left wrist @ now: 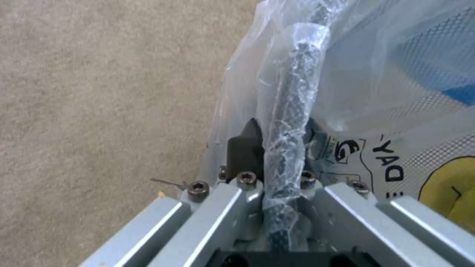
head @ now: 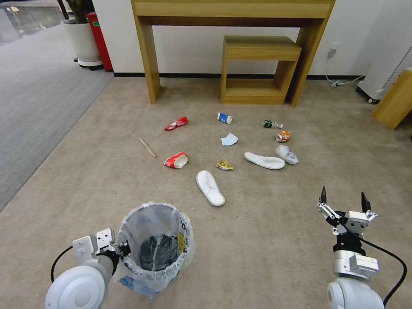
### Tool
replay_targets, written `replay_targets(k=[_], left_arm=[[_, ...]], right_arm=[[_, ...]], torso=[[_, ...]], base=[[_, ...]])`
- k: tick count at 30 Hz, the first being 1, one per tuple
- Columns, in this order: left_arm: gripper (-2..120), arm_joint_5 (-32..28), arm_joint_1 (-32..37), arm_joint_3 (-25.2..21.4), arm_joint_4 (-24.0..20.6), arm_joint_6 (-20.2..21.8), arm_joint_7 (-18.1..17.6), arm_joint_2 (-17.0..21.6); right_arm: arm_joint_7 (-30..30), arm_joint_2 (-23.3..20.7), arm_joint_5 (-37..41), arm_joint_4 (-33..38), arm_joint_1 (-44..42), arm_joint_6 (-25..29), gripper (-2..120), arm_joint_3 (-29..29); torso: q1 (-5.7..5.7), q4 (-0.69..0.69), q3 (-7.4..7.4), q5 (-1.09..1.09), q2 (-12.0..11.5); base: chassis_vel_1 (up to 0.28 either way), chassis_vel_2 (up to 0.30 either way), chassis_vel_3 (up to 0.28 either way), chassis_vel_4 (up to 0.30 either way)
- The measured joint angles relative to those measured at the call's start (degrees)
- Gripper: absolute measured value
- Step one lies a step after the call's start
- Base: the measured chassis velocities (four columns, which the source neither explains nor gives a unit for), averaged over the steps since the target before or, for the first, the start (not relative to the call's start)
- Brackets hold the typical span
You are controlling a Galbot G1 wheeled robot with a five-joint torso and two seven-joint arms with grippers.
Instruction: Pick up the trash bin and place the garbage on the floor into it.
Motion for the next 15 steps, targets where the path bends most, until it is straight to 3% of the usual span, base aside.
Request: replay_targets(k=[15], left_arm=[[0, -6.23, 0.29, -5.00, -3.19, 0.24, -1.84, 2.99]], right_arm=[[0.48, -0.49, 1.03, 0.06, 0.27, -1.08, 100, -0.40]], torso=[[0.00, 0.00, 0.00, -0.01, 0.00]], base=[[0.000, 0.000, 0.000, 0.000]])
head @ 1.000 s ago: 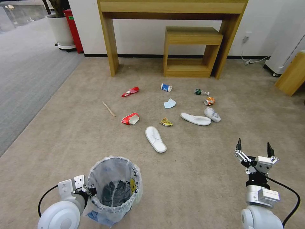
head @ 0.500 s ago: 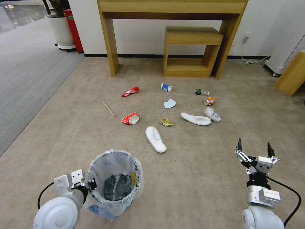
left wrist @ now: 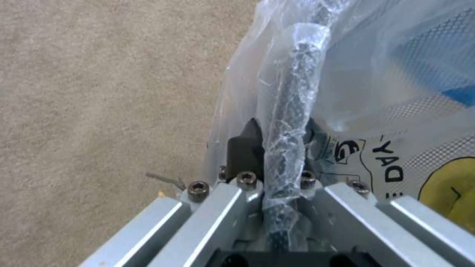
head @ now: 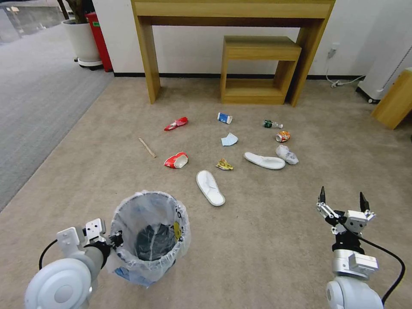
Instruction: Pick up the trash bin and place the garbage on the floor into it.
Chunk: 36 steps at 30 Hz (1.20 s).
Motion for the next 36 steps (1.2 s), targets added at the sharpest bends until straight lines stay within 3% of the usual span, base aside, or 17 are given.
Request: replay_targets(k=[8, 36], left_arm=[[0, -4.89, 0.02, -2.74, -0.55, 0.30, -2.32, 2.76], [0, -6.16, 2.37, -3.93, -1.71, 0.59, -3.23, 2.88]], right_arm=[[0.72, -1.34, 0.85, -0.14, 0.24, -0.39, 100, 0.32], [0.37, -2.43, 1.19, -1.61, 0.55, 0.05, 100, -0.80]], torso=[[0.00, 0.00, 0.00, 0.00, 0.00], [0.00, 0.00, 0.00, 0.00, 0.00]], base=[[0.000, 0.000, 0.000, 0.000], [0.000, 0.000, 0.000, 0.000]])
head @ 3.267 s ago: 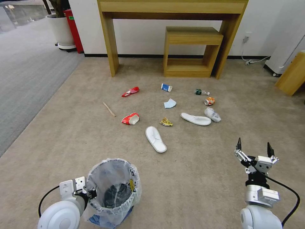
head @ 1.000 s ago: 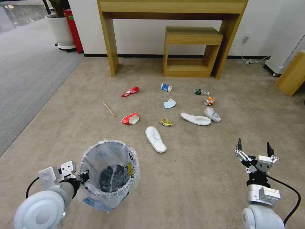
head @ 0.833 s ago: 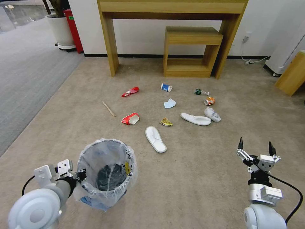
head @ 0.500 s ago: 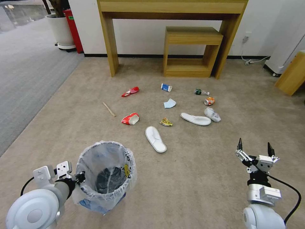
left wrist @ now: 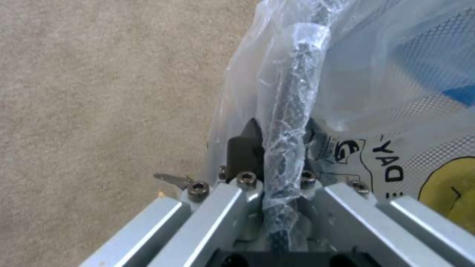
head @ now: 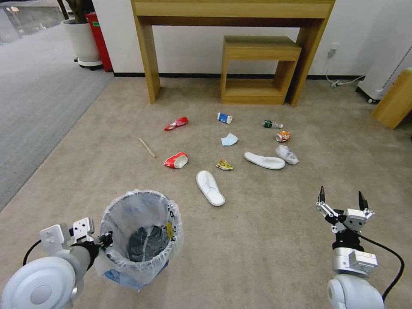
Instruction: Pick up the trash bin and place the garbage on the floor into it.
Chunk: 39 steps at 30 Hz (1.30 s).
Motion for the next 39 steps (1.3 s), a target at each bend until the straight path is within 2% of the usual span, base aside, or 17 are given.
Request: replay_targets(k=[11, 39], left_arm=[[0, -0.26, -0.19, 0.06, 0.21, 1.36, -1.03, -0.41], [0, -0.74, -0.81, -0.04, 0.26, 1.58, -1.06, -0.28]], right_arm=[[-0.06, -0.35, 0.03, -0.61, 0.53, -0.20, 100, -0.99], [-0.25, 0.10, -0.80, 0.22, 0.00, -1.27, 100, -0.78]], torso=[[0.00, 0.00, 0.00, 0.00, 0.00], [0.00, 0.00, 0.00, 0.00, 0.00]], base=[[0.000, 0.000, 0.000, 0.000], [0.000, 0.000, 0.000, 0.000]])
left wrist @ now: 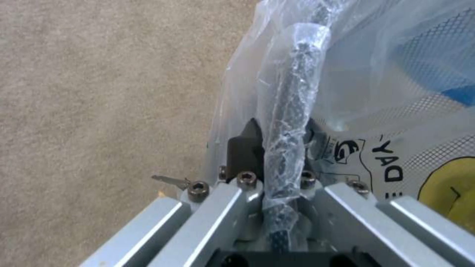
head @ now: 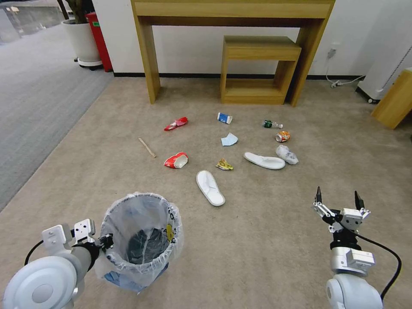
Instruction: Pick up the trash bin and place the garbage on the floor into it.
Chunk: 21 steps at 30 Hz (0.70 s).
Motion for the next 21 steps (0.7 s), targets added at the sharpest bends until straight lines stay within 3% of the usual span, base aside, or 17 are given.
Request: replay_targets(k=[21], left_arm=[[0, -0.08, 0.01, -0.15, -0.21, -0.17, 0.10, 0.23]], right_arm=[[-0.18, 0.38, -0.14, 0.26, 0.13, -0.18, 100, -0.11]], torso=[[0.00, 0.00, 0.00, 0.00, 0.00]], base=[[-0.043, 0.040, 0.044, -0.039]])
